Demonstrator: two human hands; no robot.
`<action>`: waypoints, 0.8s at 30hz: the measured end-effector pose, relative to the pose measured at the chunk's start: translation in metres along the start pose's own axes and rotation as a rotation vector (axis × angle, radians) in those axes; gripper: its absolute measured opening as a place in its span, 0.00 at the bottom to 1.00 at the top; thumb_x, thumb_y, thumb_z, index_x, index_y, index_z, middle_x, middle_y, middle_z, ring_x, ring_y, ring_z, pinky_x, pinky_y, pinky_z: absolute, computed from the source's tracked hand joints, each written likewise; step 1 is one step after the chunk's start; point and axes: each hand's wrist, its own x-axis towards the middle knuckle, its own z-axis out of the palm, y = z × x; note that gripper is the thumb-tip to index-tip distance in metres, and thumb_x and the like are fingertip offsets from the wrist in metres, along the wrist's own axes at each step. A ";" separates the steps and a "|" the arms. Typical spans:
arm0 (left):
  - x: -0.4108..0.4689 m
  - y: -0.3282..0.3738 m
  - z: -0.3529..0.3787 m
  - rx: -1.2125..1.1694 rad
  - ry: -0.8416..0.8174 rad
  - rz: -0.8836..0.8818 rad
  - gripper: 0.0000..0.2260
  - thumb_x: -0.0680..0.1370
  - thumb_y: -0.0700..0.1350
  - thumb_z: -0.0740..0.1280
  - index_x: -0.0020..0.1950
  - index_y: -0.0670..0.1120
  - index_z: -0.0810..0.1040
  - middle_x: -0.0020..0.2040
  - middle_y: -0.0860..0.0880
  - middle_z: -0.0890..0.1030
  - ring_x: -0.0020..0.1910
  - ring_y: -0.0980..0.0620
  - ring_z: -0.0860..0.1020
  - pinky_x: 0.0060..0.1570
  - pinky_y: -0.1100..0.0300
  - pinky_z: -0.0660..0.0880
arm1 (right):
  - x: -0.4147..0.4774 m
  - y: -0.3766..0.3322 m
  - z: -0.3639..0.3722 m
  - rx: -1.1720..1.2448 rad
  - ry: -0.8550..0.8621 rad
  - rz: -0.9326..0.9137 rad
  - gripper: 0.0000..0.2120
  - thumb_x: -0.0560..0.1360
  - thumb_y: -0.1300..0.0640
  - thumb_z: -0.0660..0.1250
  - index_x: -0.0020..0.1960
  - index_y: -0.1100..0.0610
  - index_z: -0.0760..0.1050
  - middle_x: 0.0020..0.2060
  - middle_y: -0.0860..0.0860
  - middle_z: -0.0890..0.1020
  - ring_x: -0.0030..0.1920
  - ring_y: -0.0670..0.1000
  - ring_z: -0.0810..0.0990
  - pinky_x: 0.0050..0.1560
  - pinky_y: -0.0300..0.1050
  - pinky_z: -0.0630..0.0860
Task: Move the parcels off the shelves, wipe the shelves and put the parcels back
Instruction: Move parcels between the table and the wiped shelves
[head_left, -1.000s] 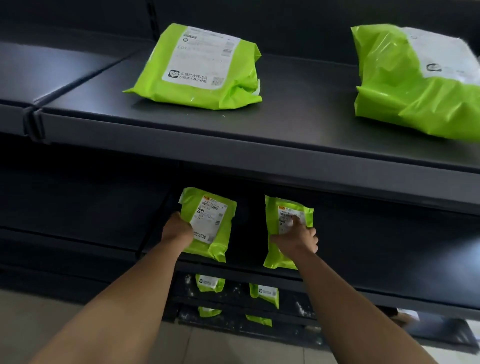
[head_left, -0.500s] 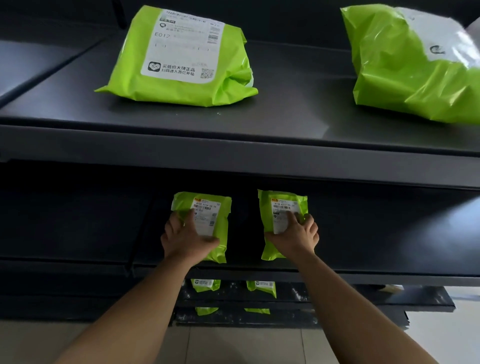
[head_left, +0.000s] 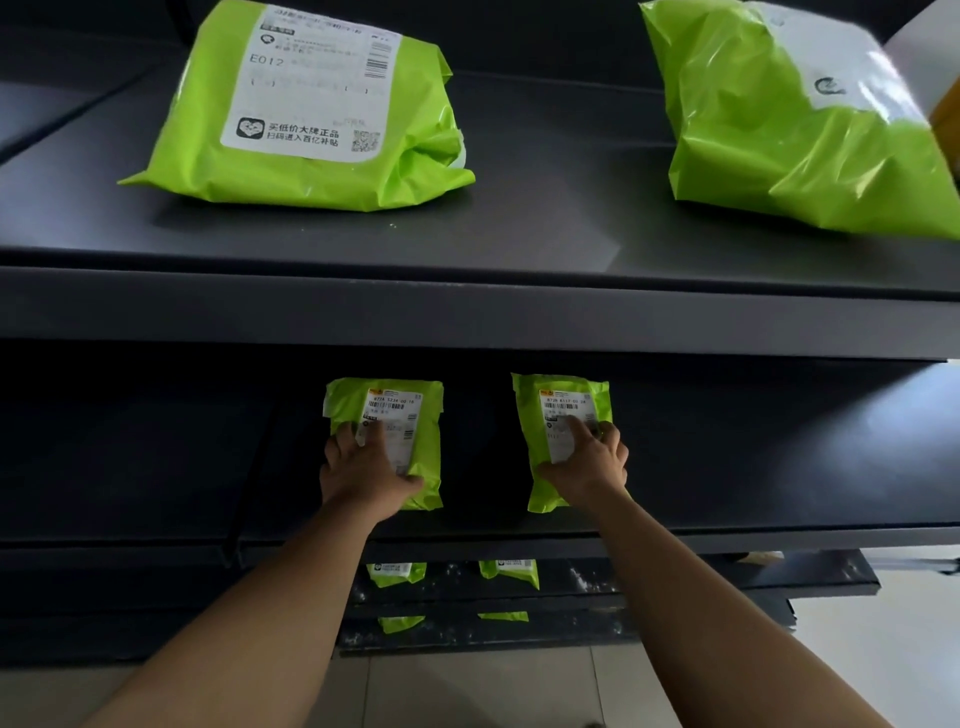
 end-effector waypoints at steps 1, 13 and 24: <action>0.001 0.001 0.000 0.005 0.000 0.003 0.46 0.68 0.64 0.70 0.77 0.52 0.49 0.75 0.42 0.50 0.73 0.39 0.52 0.68 0.45 0.62 | 0.001 0.000 0.000 0.001 -0.001 -0.003 0.39 0.67 0.45 0.72 0.73 0.42 0.58 0.71 0.55 0.55 0.69 0.60 0.58 0.68 0.58 0.65; 0.000 0.002 -0.004 0.054 0.001 0.005 0.46 0.67 0.64 0.71 0.76 0.49 0.51 0.73 0.42 0.52 0.73 0.39 0.54 0.67 0.44 0.63 | 0.000 -0.008 0.003 0.018 -0.027 -0.058 0.41 0.67 0.43 0.74 0.75 0.44 0.58 0.71 0.54 0.55 0.70 0.59 0.58 0.69 0.56 0.65; 0.000 0.011 -0.009 0.101 -0.003 0.019 0.45 0.69 0.66 0.68 0.77 0.48 0.52 0.76 0.40 0.46 0.75 0.38 0.46 0.73 0.42 0.52 | -0.010 -0.001 -0.009 -0.025 -0.048 -0.074 0.41 0.70 0.37 0.68 0.77 0.44 0.53 0.78 0.54 0.44 0.77 0.58 0.41 0.75 0.56 0.47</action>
